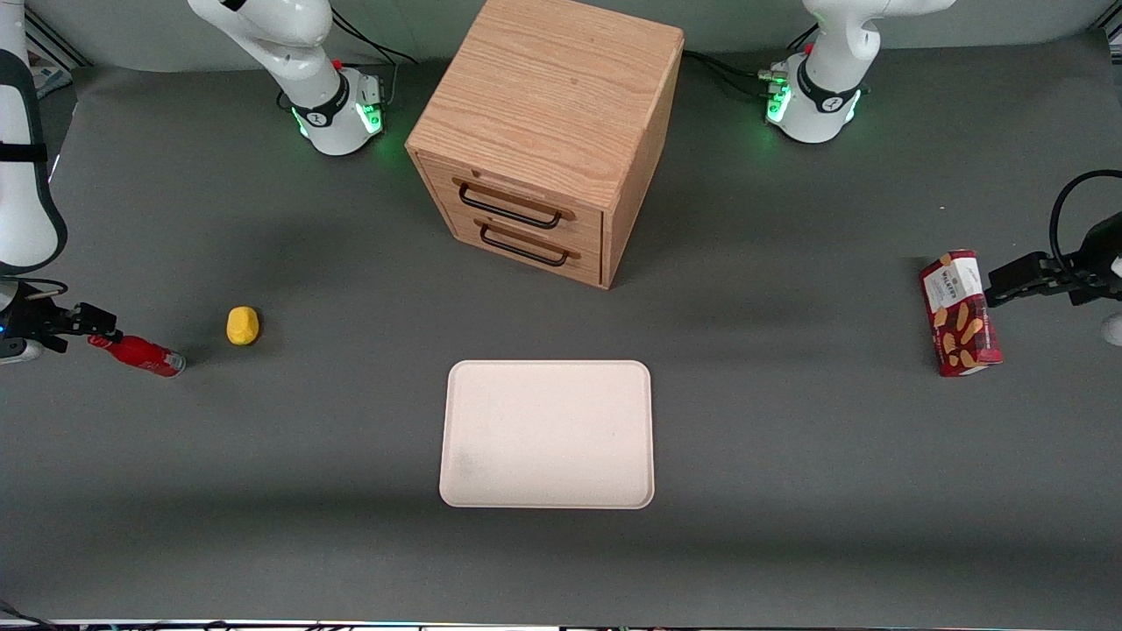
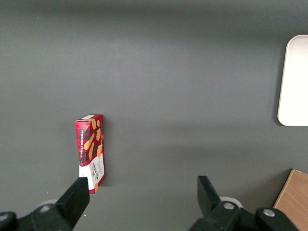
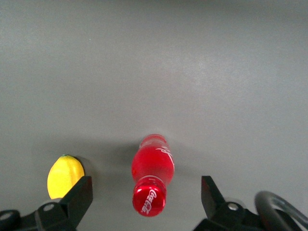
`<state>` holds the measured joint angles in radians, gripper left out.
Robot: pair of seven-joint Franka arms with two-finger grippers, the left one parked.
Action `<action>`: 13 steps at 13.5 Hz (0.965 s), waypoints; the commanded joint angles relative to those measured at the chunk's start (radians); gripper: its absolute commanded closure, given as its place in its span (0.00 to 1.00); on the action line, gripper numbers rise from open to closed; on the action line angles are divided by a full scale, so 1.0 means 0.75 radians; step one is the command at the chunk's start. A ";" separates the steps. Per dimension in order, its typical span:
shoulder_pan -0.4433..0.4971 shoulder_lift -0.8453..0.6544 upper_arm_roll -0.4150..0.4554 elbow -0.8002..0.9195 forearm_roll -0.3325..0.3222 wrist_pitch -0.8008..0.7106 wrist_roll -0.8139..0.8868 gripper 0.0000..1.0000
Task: Place coke bottle on tray
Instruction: 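Lower the open right gripper around the red bottle's body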
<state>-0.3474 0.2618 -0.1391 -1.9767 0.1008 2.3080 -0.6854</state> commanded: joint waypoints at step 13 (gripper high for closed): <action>0.013 0.003 -0.021 -0.025 0.046 0.036 -0.084 0.55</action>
<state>-0.3474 0.2697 -0.1420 -1.9896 0.1110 2.3199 -0.7119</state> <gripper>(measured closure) 0.137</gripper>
